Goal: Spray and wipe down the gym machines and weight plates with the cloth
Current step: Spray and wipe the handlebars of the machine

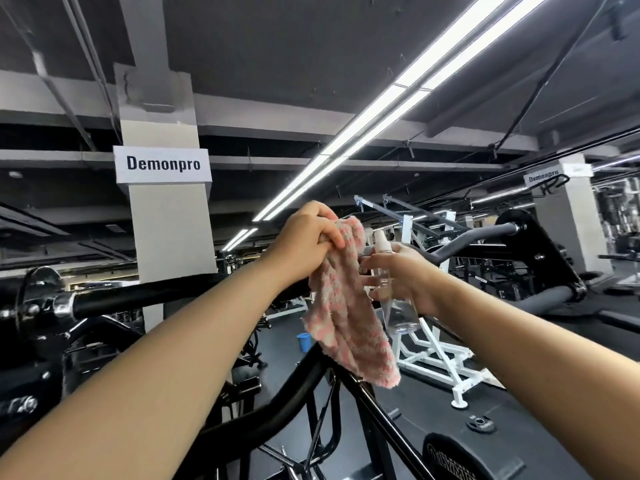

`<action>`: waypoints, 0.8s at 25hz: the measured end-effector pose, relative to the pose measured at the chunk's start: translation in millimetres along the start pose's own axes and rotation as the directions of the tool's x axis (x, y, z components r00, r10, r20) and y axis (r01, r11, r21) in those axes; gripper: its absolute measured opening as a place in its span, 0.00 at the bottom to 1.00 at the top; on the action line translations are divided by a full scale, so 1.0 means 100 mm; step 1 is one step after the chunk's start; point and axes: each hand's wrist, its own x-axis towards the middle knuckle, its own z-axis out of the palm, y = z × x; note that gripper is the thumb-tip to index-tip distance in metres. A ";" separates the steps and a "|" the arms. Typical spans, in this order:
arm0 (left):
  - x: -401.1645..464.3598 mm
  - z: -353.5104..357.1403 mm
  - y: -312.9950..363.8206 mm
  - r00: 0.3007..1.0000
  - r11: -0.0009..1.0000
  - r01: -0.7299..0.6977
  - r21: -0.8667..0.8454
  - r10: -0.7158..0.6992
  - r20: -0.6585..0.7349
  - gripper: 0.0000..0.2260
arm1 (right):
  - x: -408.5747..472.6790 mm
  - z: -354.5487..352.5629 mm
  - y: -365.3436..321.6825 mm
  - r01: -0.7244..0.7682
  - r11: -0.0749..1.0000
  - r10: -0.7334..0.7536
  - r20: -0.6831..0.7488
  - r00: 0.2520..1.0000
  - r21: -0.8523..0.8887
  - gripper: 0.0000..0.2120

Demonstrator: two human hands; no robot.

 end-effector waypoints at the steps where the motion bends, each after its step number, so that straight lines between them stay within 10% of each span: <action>1: 0.02 -0.01 0.01 0.999 0.999 -0.033 -0.013 0.033 -0.020 0.07 | -0.02 0.03 0.02 -0.023 1.000 0.023 0.043 0.999 0.009 0.06; 8: 0.26 -0.06 -0.29 0.989 0.981 -0.125 0.149 0.112 0.092 0.04 | 0.26 -0.03 -0.01 0.119 0.988 -0.140 -0.247 0.959 -0.099 0.11; 11: 0.48 -0.07 -0.44 0.986 0.986 0.136 0.096 -0.143 0.080 0.05 | 0.66 -0.10 -0.25 0.200 0.975 -0.218 -0.255 0.942 -0.095 0.13; 15: 0.67 0.27 -0.56 0.870 0.804 0.293 0.516 -0.448 0.204 0.22 | 1.22 -0.21 -0.42 0.172 0.920 -0.257 -0.208 0.944 -0.353 0.09; 20: 0.52 0.79 -0.47 0.770 0.876 0.225 0.427 -0.428 0.473 0.37 | 1.36 -0.83 -0.16 0.115 0.857 -0.291 -0.287 0.913 -0.503 0.07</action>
